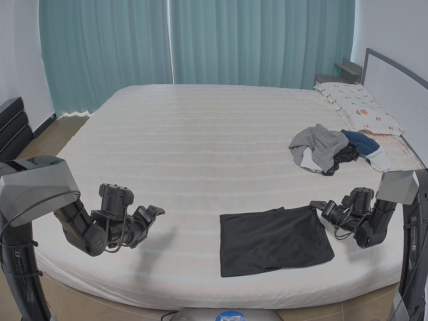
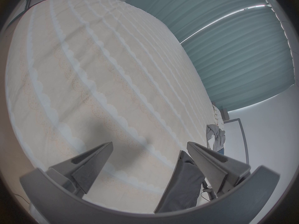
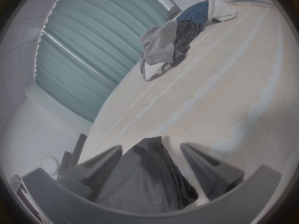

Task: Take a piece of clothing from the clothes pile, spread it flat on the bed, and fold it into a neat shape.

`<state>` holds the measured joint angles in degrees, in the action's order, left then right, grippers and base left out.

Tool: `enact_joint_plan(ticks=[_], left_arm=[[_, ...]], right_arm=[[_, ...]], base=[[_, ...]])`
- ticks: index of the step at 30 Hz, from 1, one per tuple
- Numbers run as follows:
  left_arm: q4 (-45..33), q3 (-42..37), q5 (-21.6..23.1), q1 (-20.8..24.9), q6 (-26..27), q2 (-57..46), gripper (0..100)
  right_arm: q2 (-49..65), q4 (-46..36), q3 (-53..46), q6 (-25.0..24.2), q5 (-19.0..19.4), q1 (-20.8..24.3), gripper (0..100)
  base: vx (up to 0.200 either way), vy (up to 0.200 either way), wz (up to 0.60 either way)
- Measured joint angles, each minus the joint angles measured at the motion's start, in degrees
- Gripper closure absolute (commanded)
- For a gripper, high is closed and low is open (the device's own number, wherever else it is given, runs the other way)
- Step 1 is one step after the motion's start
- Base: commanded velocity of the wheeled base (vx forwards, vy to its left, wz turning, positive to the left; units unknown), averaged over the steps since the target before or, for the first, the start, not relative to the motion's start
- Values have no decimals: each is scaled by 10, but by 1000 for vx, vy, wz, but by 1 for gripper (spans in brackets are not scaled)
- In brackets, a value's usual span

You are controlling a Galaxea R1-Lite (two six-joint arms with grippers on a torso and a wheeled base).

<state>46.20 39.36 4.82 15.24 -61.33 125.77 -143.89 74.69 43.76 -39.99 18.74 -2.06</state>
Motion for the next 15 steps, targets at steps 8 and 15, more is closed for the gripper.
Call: enact_joint_plan(ticks=[8, 15], left_arm=[[0, 1, 0, 0, 0, 0, 0], [-1, 4, 0, 0, -1, 0, 0]], right_arm=[[14, 2, -20, -3, 3, -8, 0], [14, 2, -23, -20, 4, -9, 0]], base=[[-50, 0, 0], [-200, 0, 0]])
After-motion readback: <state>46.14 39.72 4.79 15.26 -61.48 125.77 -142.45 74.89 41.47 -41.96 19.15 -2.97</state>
